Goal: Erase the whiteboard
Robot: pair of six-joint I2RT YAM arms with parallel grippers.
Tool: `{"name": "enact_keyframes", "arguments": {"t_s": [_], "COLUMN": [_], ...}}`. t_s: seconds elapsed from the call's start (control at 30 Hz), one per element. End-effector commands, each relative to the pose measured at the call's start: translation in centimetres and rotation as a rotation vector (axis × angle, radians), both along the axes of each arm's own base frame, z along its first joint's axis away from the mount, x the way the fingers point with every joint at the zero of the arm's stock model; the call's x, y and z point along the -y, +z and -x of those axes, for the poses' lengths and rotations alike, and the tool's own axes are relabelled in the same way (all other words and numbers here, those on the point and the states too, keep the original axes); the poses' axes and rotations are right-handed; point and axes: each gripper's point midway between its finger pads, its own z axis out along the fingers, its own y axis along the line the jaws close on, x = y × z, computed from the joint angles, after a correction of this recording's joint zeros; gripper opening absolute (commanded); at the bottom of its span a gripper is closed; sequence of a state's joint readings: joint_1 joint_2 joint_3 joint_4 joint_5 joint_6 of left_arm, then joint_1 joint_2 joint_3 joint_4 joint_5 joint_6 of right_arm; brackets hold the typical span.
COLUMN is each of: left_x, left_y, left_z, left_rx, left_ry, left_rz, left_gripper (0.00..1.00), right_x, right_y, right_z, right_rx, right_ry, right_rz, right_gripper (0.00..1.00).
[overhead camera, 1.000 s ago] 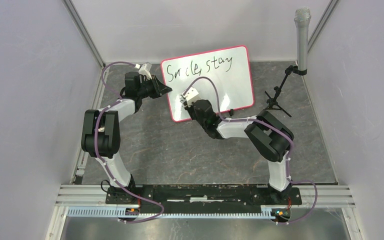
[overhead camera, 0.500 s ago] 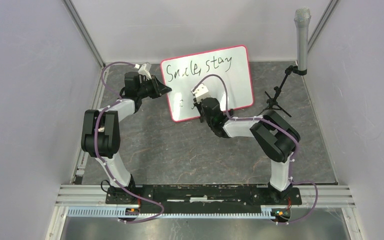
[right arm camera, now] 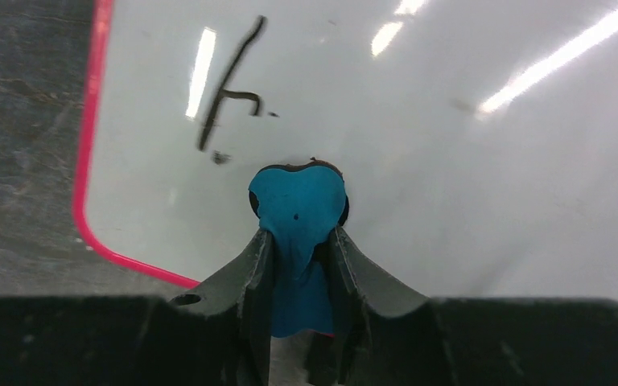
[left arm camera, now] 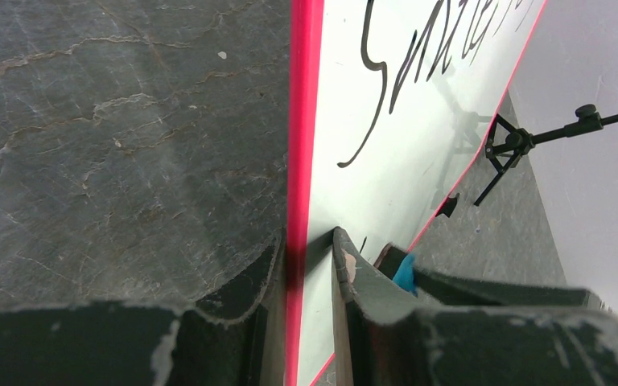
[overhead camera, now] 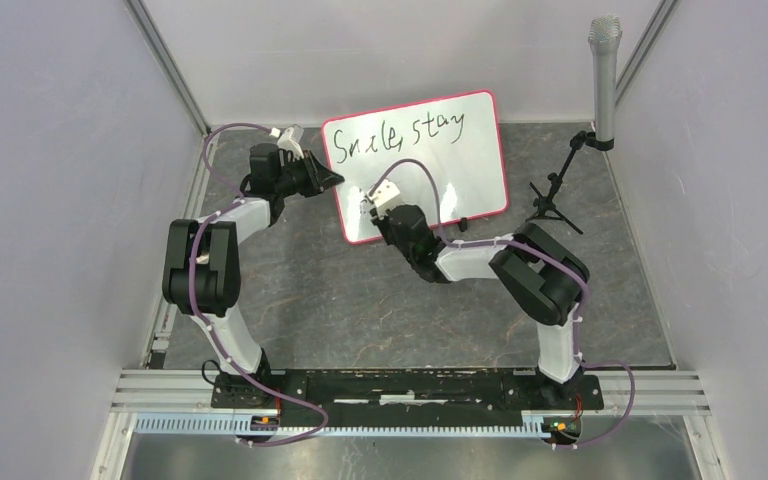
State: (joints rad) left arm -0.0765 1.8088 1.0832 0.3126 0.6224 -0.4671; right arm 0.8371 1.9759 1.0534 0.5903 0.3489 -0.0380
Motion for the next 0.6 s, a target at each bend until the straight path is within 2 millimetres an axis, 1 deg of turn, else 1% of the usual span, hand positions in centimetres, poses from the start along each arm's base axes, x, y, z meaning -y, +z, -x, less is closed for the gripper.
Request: {"name": "enact_keyframes", "arguments": {"t_s": [0.0, 0.03, 0.1, 0.17, 0.2, 0.23, 0.3, 0.5, 0.57], "left_x": [-1.0, -1.0, -1.0, -1.0, -1.0, -0.9, -1.0, -1.0, -1.0], "left_y": [1.9, 1.8, 1.8, 1.9, 1.9, 2.0, 2.0, 1.9, 1.9], "left_z": [-0.5, -0.5, -0.5, -0.5, -0.5, -0.5, -0.5, -0.5, -0.5], "left_rx": [0.065, 0.064, 0.063, 0.063, 0.063, 0.064, 0.066, 0.063, 0.064], "left_ry": [0.037, 0.037, 0.037, 0.035, 0.035, 0.034, 0.034, 0.033, 0.033], "left_rz": [-0.048, -0.048, -0.046, -0.044, -0.044, -0.044, -0.045, -0.045, -0.045], "left_gripper": [0.02, 0.02, 0.02, 0.02, 0.02, 0.02, 0.02, 0.02, 0.02], "right_x": [8.8, 9.7, 10.6, 10.3, 9.8, 9.1, 7.2, 0.6, -0.7], "right_y": [-1.5, -1.5, -1.8, -2.0, -2.2, -2.2, -2.2, -1.9, -1.8], "right_z": [-2.1, -2.1, -2.0, -2.0, -1.9, -1.9, -1.5, 0.5, 1.0], "right_rx": [-0.035, -0.035, -0.039, -0.046, -0.055, -0.057, -0.058, -0.039, -0.030], "right_ry": [-0.245, -0.260, -0.270, -0.260, -0.240, -0.219, -0.166, 0.008, 0.045], "right_rz": [0.055, 0.056, 0.057, 0.060, 0.060, 0.054, 0.046, 0.055, 0.059], "right_gripper": [0.00, 0.00, 0.00, 0.00, 0.00, 0.00, 0.00, 0.00, 0.00]}}
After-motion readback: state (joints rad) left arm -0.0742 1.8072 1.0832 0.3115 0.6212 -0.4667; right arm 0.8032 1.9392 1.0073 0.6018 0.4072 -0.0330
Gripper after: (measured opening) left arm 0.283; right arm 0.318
